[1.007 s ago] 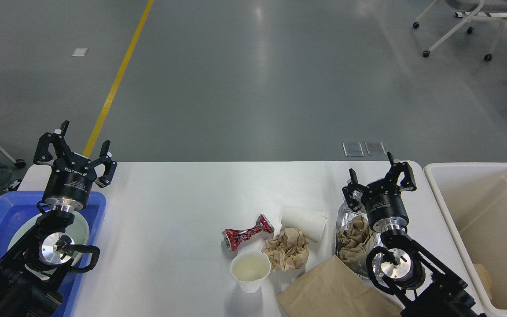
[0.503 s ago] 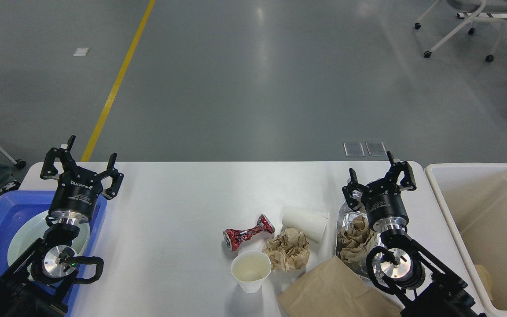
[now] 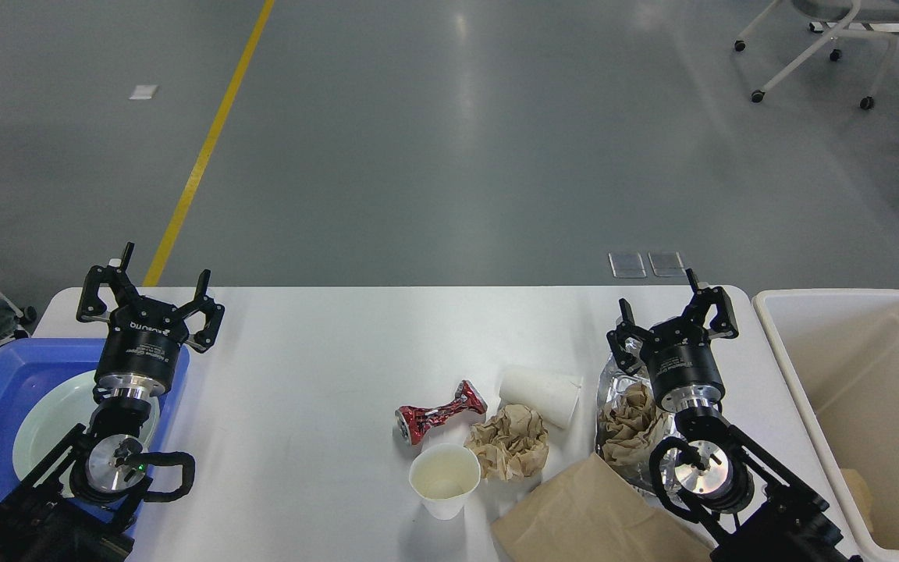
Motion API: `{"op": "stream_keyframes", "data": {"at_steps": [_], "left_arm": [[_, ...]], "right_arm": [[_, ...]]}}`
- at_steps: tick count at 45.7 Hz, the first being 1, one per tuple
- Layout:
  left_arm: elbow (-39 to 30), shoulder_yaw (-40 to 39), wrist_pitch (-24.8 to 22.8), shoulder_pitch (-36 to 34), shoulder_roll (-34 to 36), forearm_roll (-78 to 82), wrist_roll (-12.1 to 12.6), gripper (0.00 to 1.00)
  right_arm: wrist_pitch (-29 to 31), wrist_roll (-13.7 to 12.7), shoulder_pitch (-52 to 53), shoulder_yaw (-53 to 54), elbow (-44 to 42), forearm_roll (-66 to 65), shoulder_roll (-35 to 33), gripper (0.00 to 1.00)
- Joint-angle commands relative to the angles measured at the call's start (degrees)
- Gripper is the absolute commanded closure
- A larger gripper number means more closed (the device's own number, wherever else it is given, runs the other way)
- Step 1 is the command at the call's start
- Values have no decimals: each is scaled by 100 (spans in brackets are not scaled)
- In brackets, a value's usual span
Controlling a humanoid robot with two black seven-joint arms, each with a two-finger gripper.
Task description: Tidy desktop
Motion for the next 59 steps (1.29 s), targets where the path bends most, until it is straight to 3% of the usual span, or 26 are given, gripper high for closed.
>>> {"op": "stream_keyframes", "data": {"at_steps": [1,59], "left_arm": [[0,1,-9,0,9,0,12,4],[0,1,-9,0,17,0,29,4]], "right_arm": [[-1,0,0,0,-2,-1,0,0],[25,9,202,246,191,52,-211,0]]}}
